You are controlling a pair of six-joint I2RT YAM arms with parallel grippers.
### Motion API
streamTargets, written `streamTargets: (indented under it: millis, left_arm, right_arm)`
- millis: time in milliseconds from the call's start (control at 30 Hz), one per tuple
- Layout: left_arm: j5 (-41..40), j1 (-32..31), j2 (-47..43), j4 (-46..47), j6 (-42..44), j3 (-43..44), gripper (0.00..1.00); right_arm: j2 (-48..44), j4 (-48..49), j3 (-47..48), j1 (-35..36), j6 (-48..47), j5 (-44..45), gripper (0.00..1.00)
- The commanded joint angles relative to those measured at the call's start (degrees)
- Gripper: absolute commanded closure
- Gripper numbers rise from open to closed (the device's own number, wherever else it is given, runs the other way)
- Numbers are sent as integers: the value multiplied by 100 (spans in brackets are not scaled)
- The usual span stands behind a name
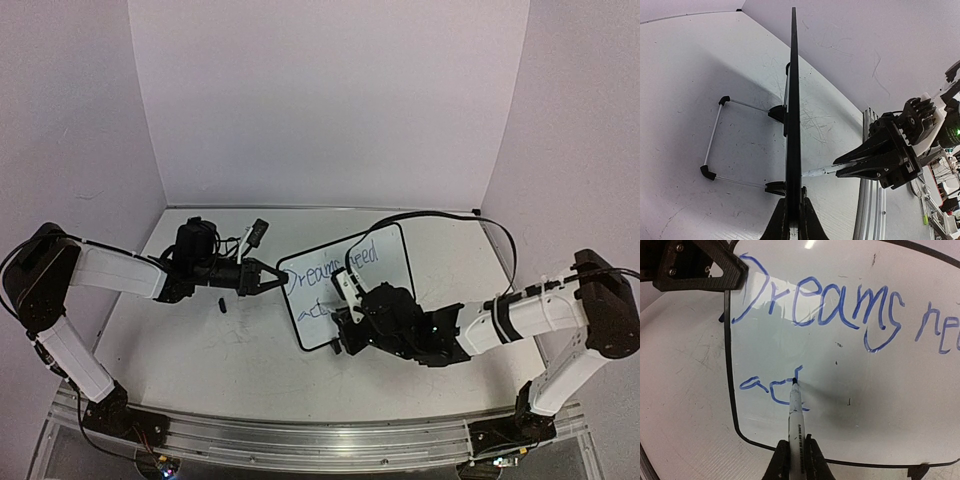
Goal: Write a sentence on the whiteboard
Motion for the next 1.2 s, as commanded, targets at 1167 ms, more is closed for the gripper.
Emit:
streamTargets:
  millis: [1167]
  left_arm:
    - [-36, -2, -54, -284, 255, 118, 100]
  right_arm:
    - [-610, 31, -300, -109, 172, 62, 100]
